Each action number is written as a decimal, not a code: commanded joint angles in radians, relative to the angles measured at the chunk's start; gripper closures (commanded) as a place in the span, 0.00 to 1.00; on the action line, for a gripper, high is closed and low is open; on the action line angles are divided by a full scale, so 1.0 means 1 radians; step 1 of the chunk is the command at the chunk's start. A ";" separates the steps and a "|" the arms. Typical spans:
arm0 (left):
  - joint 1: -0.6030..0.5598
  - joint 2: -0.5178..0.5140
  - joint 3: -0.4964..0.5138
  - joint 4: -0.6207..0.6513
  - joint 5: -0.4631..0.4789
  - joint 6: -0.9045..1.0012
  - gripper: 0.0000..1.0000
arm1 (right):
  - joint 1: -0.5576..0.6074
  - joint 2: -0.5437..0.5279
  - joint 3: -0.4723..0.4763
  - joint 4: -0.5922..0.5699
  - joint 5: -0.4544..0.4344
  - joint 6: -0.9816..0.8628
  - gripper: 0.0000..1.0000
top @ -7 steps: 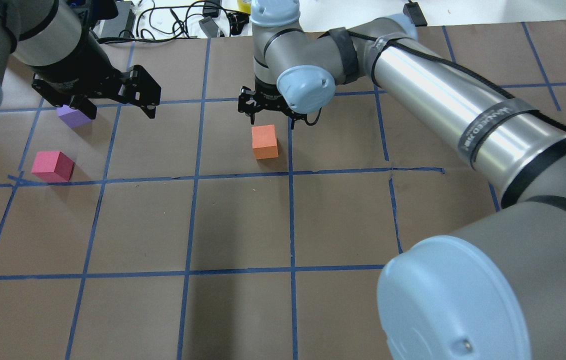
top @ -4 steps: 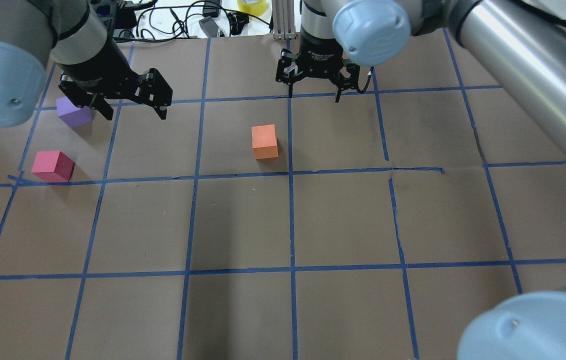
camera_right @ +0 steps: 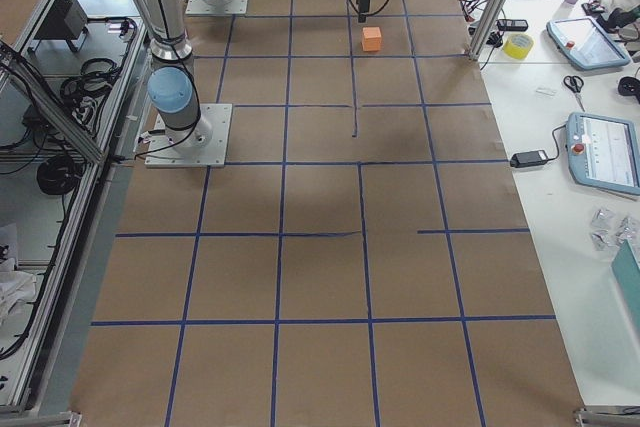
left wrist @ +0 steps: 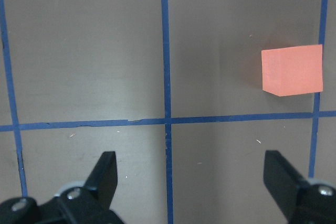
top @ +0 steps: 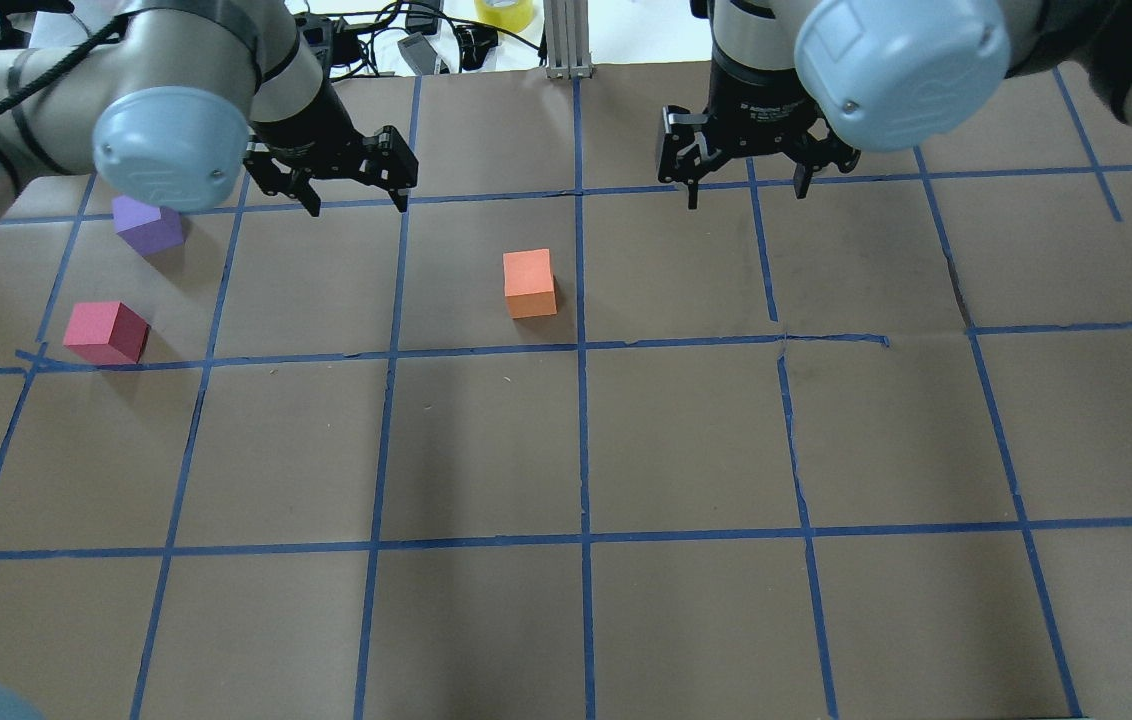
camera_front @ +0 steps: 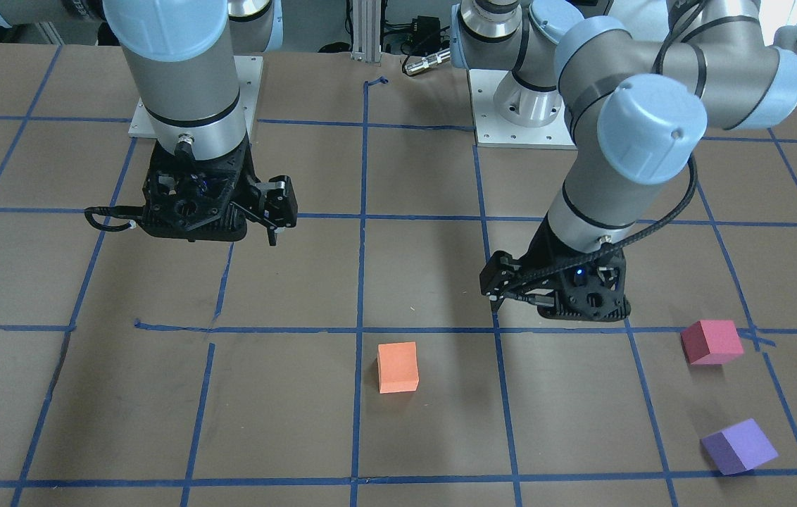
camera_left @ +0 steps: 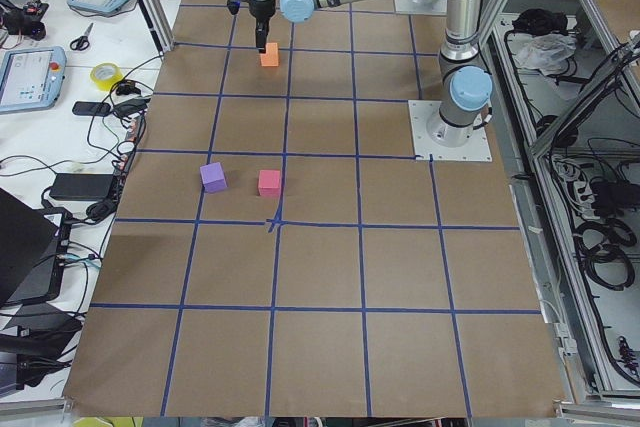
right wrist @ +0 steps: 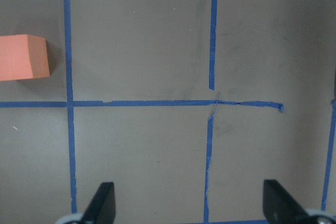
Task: Arrange blocks in a line
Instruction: 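Open and raise the right gripper while the left gripper moves toward the orange cube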
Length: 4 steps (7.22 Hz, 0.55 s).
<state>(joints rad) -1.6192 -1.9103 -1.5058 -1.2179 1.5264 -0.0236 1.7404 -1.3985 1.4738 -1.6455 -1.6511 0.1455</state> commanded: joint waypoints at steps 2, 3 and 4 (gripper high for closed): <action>-0.119 -0.169 0.091 0.142 0.009 -0.125 0.00 | -0.062 -0.095 0.072 0.006 0.027 -0.130 0.00; -0.131 -0.205 0.082 0.202 0.006 -0.131 0.00 | -0.090 -0.127 0.072 0.018 0.024 -0.214 0.00; -0.142 -0.238 0.084 0.265 0.000 -0.140 0.00 | -0.132 -0.146 0.072 0.068 0.028 -0.246 0.00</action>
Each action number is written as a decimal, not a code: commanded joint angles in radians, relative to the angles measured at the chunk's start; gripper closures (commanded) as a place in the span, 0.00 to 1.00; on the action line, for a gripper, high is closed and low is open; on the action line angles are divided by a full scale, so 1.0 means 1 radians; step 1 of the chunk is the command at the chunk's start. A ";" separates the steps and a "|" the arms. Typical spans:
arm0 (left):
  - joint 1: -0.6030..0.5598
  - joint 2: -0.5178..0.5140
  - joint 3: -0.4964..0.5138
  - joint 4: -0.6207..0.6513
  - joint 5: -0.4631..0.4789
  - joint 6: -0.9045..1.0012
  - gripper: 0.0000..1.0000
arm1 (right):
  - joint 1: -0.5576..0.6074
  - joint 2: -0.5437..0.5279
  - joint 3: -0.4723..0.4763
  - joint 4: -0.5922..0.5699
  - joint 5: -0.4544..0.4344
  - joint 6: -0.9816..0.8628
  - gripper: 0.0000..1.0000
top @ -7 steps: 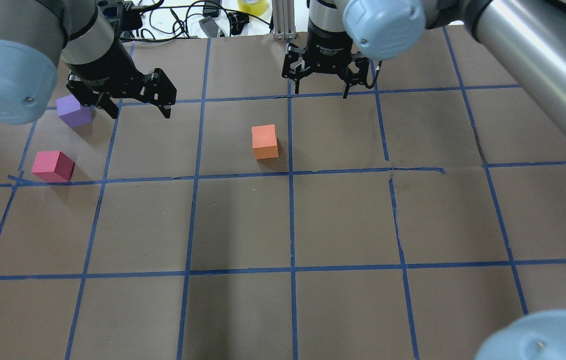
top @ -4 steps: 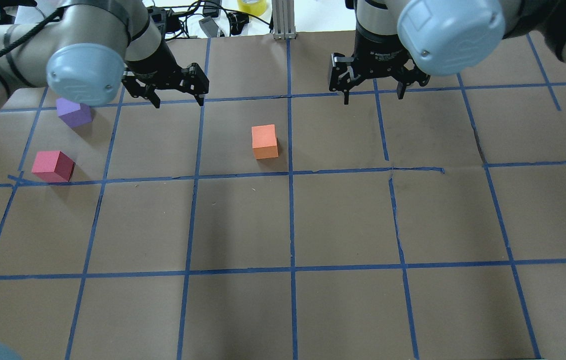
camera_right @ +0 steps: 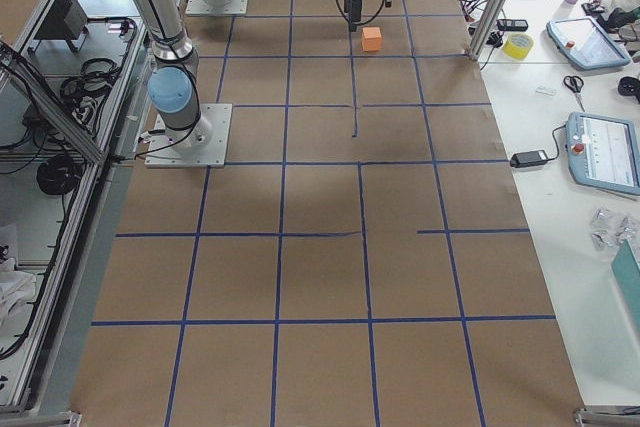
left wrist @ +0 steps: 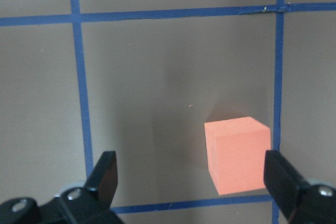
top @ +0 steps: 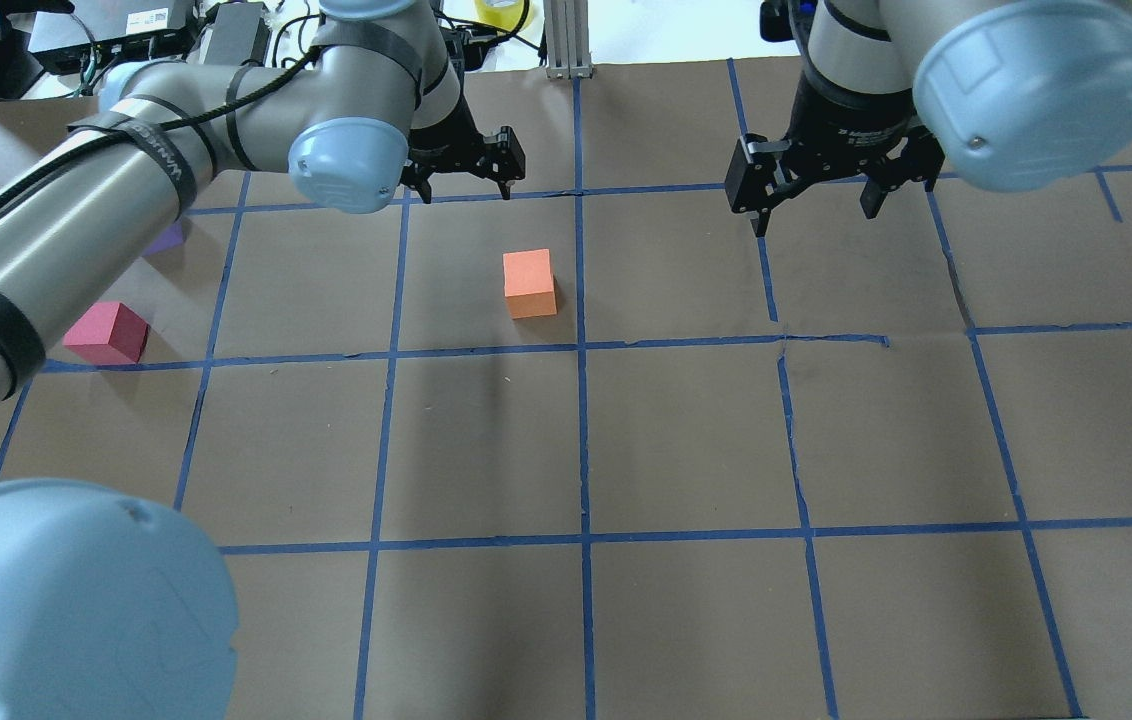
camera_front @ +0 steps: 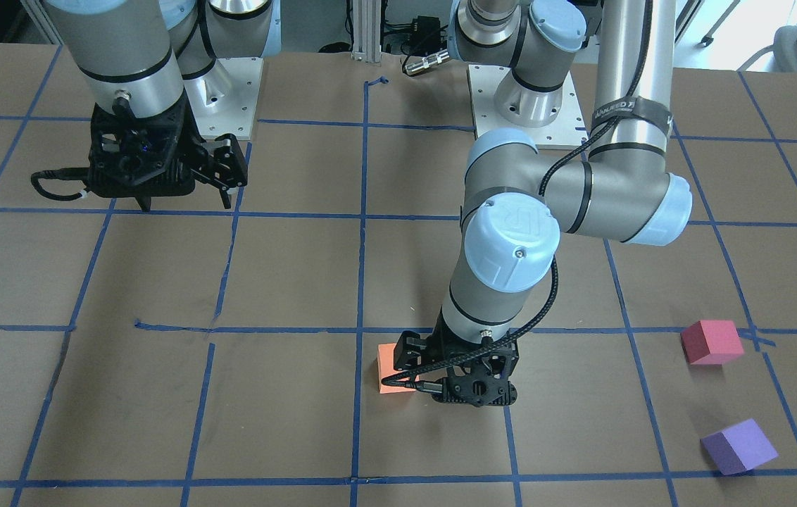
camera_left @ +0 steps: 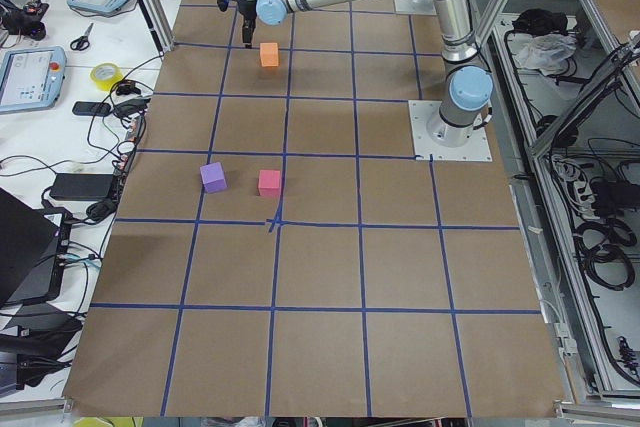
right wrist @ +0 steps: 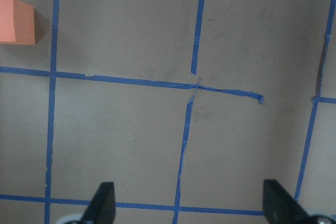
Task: Arrange blocks in a line
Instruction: 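Open and raise the right gripper while the left gripper moves toward the orange cube, then grasp the orange cube with the left gripper and lift it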
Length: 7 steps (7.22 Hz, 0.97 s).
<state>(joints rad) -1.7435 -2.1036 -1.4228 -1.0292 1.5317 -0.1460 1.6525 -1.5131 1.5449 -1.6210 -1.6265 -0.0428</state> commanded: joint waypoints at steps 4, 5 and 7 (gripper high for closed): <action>-0.089 -0.122 -0.022 0.092 0.007 -0.111 0.00 | -0.097 -0.027 -0.006 0.052 0.056 -0.040 0.00; -0.096 -0.109 -0.071 0.093 0.037 -0.107 0.00 | -0.096 -0.048 -0.015 0.052 0.062 -0.037 0.00; -0.097 -0.125 -0.096 0.097 0.062 -0.170 0.00 | -0.097 -0.062 -0.002 0.055 0.045 -0.037 0.00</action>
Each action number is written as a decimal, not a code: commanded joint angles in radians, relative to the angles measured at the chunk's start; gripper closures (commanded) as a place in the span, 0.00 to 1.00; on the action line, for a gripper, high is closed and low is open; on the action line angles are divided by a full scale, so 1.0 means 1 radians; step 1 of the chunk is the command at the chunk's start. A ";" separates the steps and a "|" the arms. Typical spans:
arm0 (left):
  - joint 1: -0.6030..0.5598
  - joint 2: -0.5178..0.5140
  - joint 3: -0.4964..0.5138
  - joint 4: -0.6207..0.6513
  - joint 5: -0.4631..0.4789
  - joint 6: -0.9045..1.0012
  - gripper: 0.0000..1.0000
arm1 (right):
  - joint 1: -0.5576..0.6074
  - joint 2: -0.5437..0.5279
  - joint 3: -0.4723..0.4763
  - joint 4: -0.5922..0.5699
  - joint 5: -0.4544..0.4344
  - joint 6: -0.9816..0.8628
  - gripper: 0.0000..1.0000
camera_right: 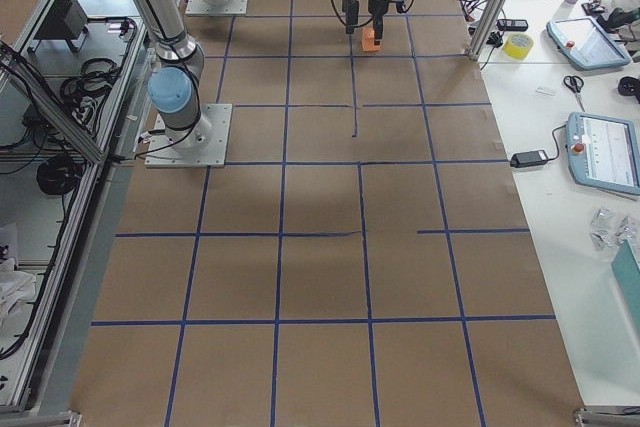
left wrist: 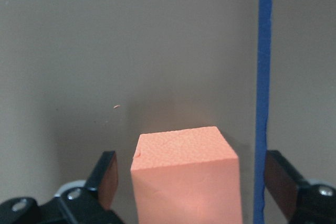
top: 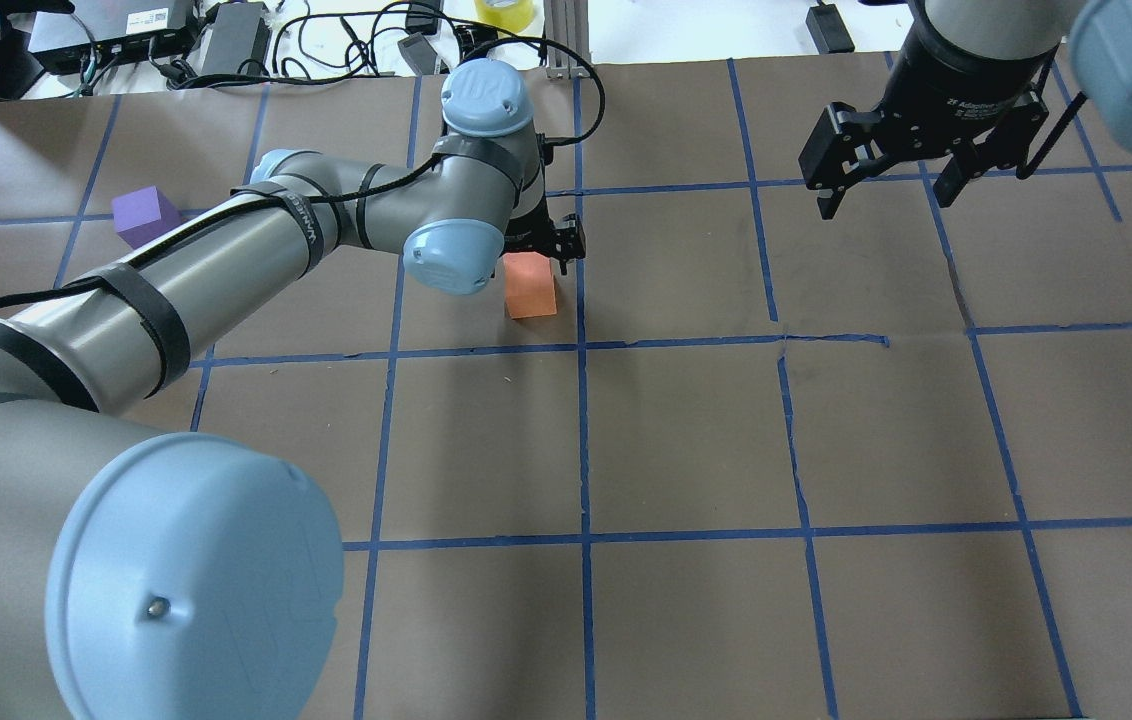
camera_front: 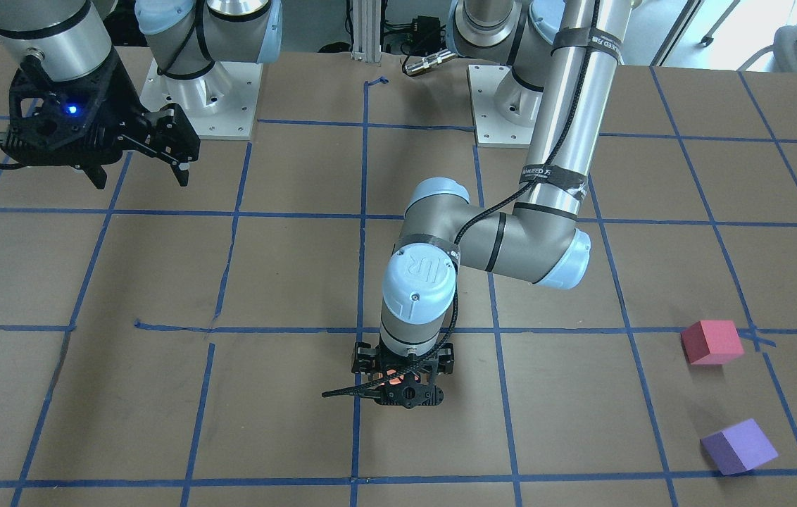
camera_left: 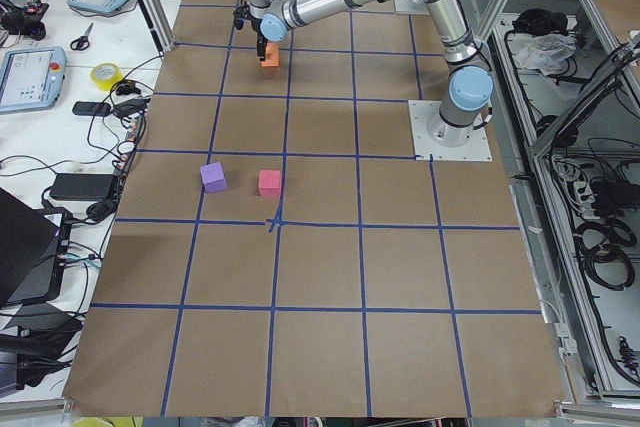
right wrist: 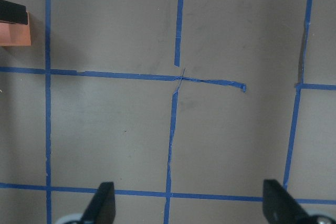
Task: Arrange blocks in a line
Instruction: 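Grasp the orange cube with the left gripper and lift it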
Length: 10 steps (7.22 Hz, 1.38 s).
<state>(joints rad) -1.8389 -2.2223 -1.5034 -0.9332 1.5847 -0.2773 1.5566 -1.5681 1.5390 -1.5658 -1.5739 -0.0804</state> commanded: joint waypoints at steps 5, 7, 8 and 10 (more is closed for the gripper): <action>0.001 0.024 0.000 -0.001 0.006 -0.023 0.62 | -0.004 -0.006 0.006 -0.002 -0.011 -0.010 0.00; 0.036 0.061 0.035 -0.007 0.005 -0.019 0.62 | -0.004 -0.007 0.006 -0.011 -0.009 -0.010 0.00; 0.100 0.090 0.061 -0.030 0.003 0.012 0.62 | -0.007 -0.003 0.006 -0.004 -0.006 -0.016 0.00; 0.261 0.134 0.072 -0.081 -0.012 0.161 0.67 | -0.009 0.002 0.006 -0.017 -0.004 -0.016 0.00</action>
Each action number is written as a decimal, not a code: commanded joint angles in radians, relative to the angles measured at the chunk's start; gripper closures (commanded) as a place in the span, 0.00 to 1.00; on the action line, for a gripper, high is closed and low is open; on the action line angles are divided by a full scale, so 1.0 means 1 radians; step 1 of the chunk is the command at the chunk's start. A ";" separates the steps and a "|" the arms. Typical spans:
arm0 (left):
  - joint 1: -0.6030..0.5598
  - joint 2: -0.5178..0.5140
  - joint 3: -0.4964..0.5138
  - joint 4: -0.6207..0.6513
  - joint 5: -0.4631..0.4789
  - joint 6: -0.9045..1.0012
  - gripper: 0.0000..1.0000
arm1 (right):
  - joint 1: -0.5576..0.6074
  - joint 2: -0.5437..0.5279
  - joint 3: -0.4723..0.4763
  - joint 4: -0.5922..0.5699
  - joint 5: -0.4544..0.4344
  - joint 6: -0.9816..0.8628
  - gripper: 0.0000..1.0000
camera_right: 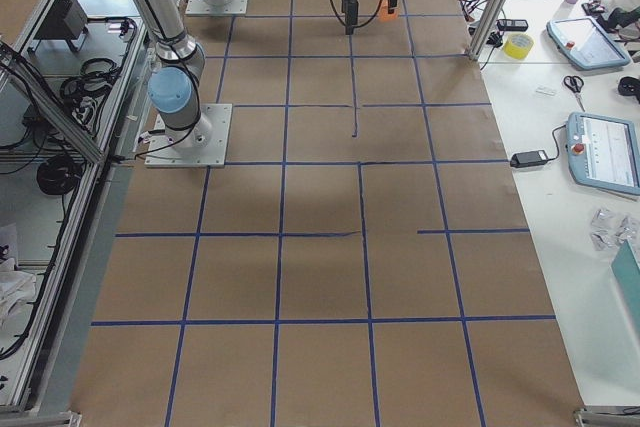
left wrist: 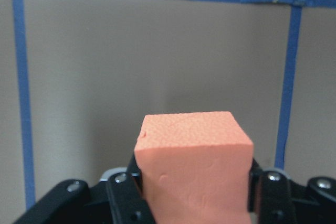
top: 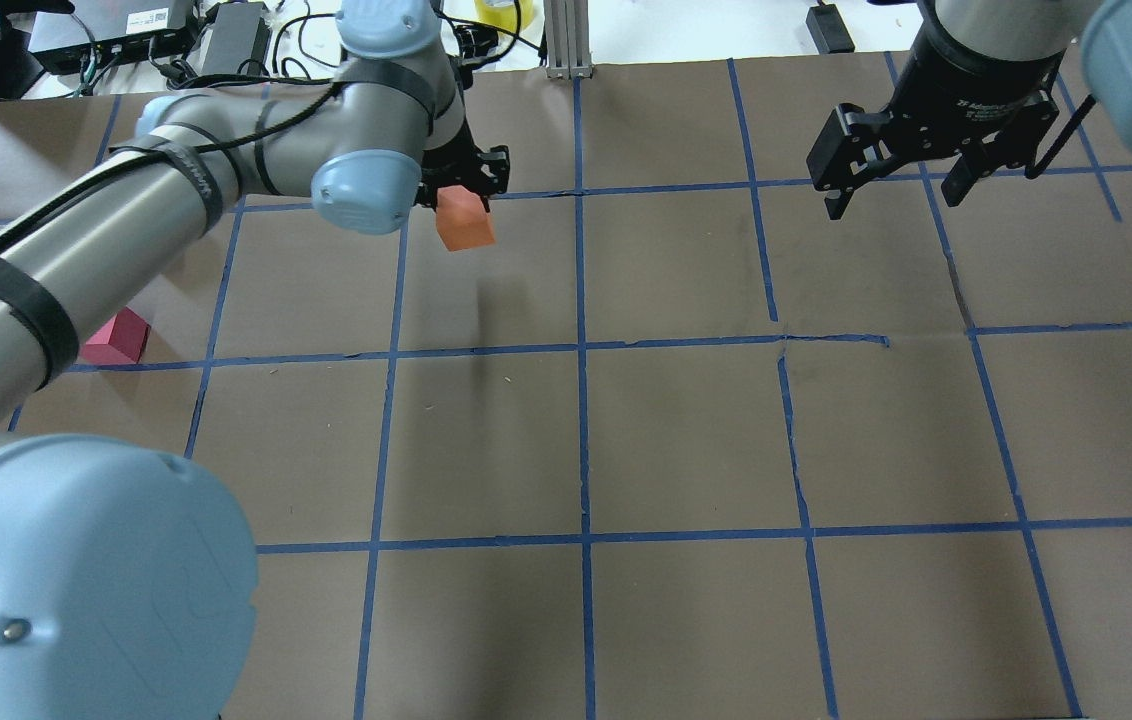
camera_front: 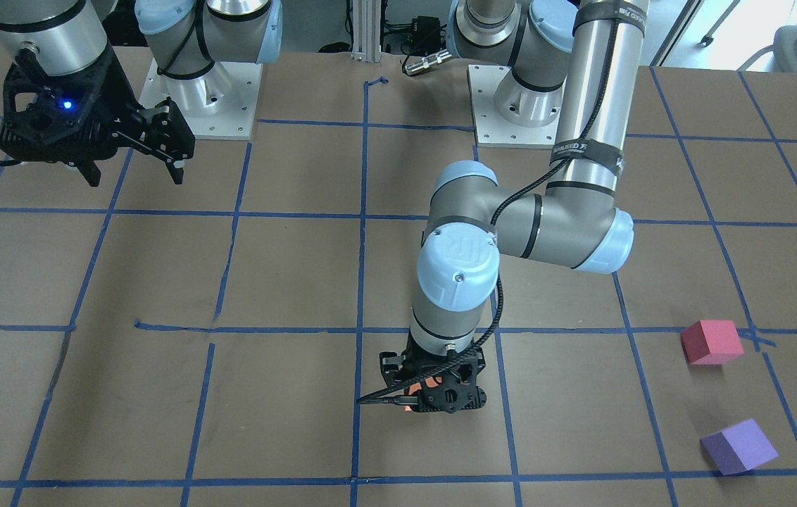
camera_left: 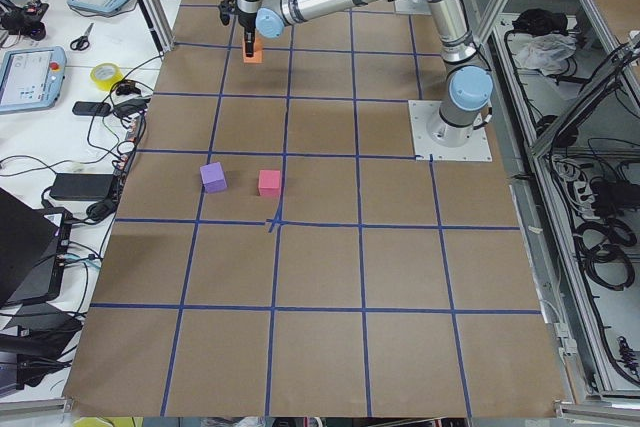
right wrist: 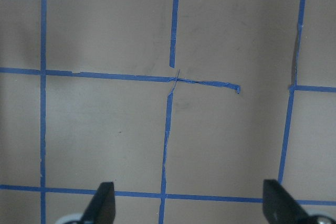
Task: Arrange blocks in a line
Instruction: 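Carry the orange cube to between the pink and purple cubes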
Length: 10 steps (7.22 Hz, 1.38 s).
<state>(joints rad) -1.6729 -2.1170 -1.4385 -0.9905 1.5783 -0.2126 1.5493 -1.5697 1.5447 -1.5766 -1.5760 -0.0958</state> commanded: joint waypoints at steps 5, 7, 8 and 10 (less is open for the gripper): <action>0.382 -0.004 0.007 -0.036 0.018 0.469 1.00 | -0.002 0.007 0.000 -0.010 -0.001 0.002 0.00; 0.459 -0.047 0.018 -0.033 0.025 0.502 1.00 | -0.002 0.008 0.000 -0.011 -0.001 0.002 0.00; 0.494 -0.058 0.010 -0.004 0.023 0.551 1.00 | -0.002 0.010 0.000 -0.011 -0.001 0.002 0.00; 0.515 -0.070 -0.005 -0.014 0.025 0.553 1.00 | -0.002 0.011 0.000 -0.011 -0.002 -0.004 0.00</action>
<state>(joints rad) -1.1742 -2.1769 -1.4344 -1.0005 1.6018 0.3319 1.5478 -1.5599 1.5447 -1.5877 -1.5748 -0.0938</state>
